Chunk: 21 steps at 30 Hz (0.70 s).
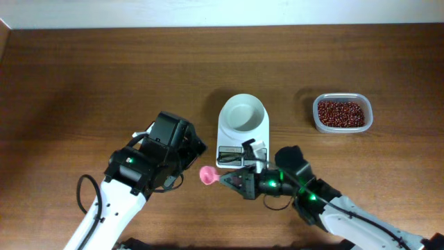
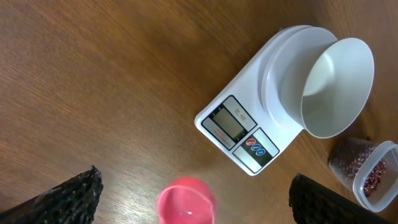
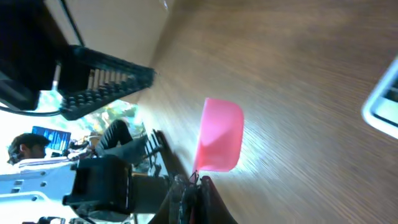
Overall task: Scoop and weigh 50g on scale
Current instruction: 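Open the left gripper and pull the scoop away with the right gripper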
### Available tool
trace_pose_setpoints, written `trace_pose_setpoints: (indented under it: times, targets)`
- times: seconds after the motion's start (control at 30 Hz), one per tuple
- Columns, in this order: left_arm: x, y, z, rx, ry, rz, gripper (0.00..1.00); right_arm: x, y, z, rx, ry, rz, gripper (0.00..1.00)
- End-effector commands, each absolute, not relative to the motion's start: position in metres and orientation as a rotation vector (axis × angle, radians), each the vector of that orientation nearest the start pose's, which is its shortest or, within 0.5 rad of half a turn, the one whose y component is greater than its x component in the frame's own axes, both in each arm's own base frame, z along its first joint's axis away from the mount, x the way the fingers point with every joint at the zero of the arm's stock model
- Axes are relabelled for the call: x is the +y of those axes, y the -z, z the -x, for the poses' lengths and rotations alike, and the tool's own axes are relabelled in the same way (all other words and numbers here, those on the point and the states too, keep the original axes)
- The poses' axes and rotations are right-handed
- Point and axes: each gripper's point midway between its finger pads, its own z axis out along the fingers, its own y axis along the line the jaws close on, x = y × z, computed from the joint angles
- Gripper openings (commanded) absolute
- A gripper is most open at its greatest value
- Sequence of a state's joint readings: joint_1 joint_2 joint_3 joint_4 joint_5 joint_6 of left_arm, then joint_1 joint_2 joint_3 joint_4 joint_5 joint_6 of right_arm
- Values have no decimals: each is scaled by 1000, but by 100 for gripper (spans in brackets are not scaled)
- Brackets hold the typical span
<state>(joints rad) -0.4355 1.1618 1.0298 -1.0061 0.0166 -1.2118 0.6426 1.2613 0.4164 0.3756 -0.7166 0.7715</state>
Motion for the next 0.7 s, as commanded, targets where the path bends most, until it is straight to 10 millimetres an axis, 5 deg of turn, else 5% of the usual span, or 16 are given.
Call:
trace_pose_setpoints:
  times: [0.0, 0.3, 0.67]
  targets:
    - [-109, -157, -245, 2597, 410, 1056, 99, 274, -132, -202, 2243, -1538, 459, 4]
    - [-105, -157, -247, 2583, 386, 1057, 99, 237, -156, -225, 2139, -1482, 417, 4]
    - [-106, -157, -247, 2583, 386, 1057, 99, 194, -170, -216, 2121, -1129, 368, 4]
